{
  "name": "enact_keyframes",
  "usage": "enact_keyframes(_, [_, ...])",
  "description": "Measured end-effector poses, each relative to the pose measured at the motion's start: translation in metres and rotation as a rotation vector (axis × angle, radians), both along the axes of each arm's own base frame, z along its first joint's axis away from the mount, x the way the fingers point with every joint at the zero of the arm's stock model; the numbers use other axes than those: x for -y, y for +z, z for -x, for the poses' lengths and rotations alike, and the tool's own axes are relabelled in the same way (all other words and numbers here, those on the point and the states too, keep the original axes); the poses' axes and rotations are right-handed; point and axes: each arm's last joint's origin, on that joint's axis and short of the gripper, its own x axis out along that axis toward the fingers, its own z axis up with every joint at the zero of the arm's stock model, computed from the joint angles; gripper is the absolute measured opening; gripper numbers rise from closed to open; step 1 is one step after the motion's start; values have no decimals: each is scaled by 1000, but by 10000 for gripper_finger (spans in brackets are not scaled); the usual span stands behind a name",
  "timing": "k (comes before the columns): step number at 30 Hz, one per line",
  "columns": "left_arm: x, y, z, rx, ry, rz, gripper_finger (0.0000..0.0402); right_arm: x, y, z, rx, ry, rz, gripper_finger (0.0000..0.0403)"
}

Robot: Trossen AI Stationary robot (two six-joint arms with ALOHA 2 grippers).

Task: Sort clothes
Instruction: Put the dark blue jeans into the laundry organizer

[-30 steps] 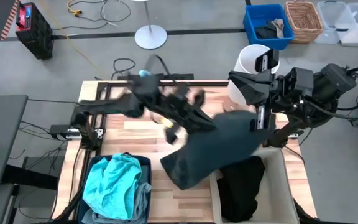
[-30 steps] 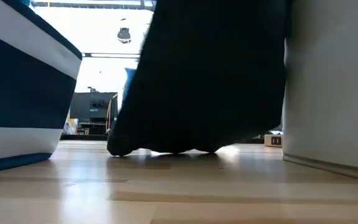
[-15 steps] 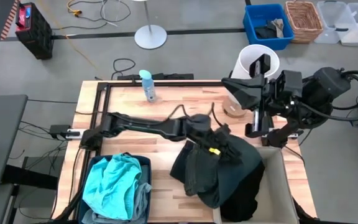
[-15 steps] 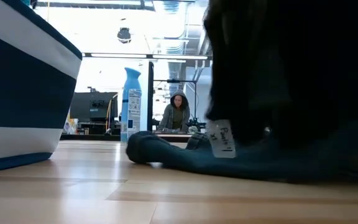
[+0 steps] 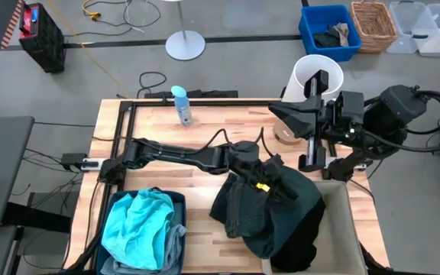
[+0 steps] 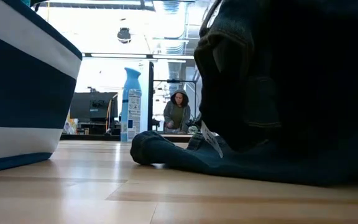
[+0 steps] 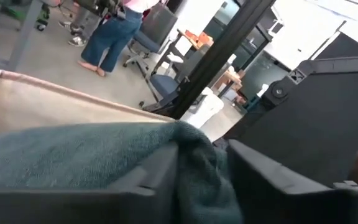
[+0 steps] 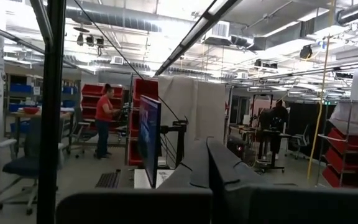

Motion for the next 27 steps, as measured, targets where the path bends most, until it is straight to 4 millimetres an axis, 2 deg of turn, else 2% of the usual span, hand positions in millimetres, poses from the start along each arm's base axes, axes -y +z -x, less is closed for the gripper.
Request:
enact_keyframes(5, [1, 12, 5, -19, -43, -3, 238, 1, -1, -1, -6, -5, 3, 0])
enact_keyframes(9, [-1, 31, 9, 45, -69, -15, 271, 1, -1, -1, -14, -5, 7, 0])
enact_keyframes(15, [-6, 59, 20, 63, -69, -81, 264, 0, -3, -2, -35, -6, 17, 0])
enact_keyframes(19, [-19, 67, 39, -5, -43, -173, 246, -2, -5, -1, -51, 3, 26, 0])
enact_keyframes(23, [-32, 75, 70, -150, 19, -371, 219, -6, -7, 0, -72, 21, 37, 0])
enact_keyframes(27, [-36, 76, 108, -348, 58, -592, 191, -10, -9, 1, -91, 37, 48, 0])
